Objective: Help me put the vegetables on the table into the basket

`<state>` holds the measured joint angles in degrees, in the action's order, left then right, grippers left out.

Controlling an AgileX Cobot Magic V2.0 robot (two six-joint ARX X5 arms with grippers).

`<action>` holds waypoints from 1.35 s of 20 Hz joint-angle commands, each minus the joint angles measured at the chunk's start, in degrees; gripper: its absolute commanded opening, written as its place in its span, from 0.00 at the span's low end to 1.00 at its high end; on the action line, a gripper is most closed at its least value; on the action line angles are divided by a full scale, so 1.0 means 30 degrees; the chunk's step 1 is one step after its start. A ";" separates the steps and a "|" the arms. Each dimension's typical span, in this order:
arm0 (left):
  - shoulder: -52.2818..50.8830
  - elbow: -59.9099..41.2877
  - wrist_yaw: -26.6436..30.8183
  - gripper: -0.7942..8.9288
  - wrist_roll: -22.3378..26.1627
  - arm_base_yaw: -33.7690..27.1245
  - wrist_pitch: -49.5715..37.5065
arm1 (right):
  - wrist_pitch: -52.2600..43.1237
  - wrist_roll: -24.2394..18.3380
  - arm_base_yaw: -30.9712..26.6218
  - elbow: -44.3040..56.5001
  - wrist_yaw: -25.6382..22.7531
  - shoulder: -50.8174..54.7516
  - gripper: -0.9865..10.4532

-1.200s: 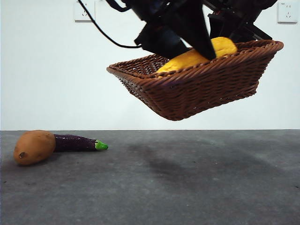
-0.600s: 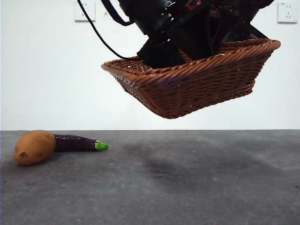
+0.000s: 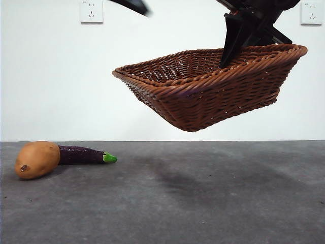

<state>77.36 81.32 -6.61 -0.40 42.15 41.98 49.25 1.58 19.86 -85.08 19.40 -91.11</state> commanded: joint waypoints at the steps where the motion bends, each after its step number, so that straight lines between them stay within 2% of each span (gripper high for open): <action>1: -0.1712 -0.0066 0.2900 0.53 -0.1974 -0.1472 0.1749 | -0.0342 -0.0350 -0.0015 -0.0087 0.0058 0.0036 0.08; 3: -0.2477 -0.0066 0.4517 0.53 -0.2783 -0.3468 0.3541 | -0.0495 -0.0568 -0.0022 -0.0087 0.0029 0.0036 0.08; 6: -0.1668 -0.0066 0.4459 0.54 -0.3344 -0.6375 0.5020 | -0.0466 -0.0787 -0.0036 -0.0087 0.0036 0.0036 0.08; 10: 0.1530 -0.0066 0.3585 0.54 -0.4517 -0.8065 0.4991 | -0.0335 -0.1195 -0.0182 -0.0087 0.0044 0.0073 0.08; 17: 0.7096 -0.0066 0.3723 0.54 -0.5362 -0.8918 0.4095 | 0.0226 -0.1996 -0.0962 -0.0087 0.0219 0.0080 0.08; 27: 1.0287 -0.0073 0.4204 0.53 -0.5362 -0.9209 0.3708 | -0.0146 -0.2171 -0.1282 -0.0087 0.0262 0.0080 0.08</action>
<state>107.72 81.32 5.67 -16.14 14.72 53.12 49.63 -4.99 16.05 -85.08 19.46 -91.11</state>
